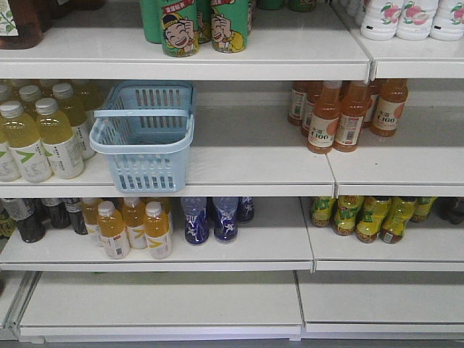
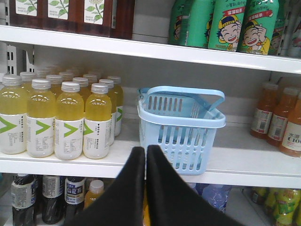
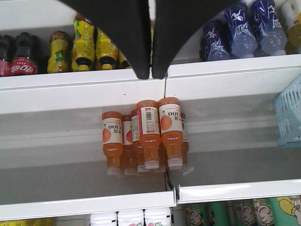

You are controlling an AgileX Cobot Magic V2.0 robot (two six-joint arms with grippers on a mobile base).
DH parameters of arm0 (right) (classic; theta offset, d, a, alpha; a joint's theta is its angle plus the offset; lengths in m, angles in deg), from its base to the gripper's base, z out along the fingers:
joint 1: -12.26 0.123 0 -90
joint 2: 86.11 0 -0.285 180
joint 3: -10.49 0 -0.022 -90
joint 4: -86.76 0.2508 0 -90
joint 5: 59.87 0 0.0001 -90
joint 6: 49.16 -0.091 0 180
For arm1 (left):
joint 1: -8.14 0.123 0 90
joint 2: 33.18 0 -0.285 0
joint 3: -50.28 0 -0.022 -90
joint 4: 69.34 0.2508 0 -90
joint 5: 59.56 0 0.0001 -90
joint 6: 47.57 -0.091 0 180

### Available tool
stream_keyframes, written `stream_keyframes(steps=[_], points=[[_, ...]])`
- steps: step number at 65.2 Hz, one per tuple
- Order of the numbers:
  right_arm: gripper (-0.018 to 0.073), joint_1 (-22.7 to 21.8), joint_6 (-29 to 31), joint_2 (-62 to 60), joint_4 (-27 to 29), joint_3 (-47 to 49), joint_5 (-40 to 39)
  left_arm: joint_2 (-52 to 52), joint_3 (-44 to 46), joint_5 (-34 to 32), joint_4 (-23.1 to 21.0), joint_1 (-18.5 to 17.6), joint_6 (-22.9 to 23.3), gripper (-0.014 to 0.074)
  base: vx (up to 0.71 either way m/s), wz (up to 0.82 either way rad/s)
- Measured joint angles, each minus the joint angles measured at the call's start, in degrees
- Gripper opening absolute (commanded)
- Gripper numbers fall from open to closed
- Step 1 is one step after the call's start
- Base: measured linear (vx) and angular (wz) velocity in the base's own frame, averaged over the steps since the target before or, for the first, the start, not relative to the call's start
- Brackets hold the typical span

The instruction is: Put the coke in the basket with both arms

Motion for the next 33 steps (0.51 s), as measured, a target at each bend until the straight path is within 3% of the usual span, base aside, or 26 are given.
stream_keyframes(steps=[33], points=[[-0.0005,0.00,0.00,0.00,0.00,0.00,0.00,0.00,0.00,0.00,0.00,0.00,0.00,-0.0006,0.07,-0.01]])
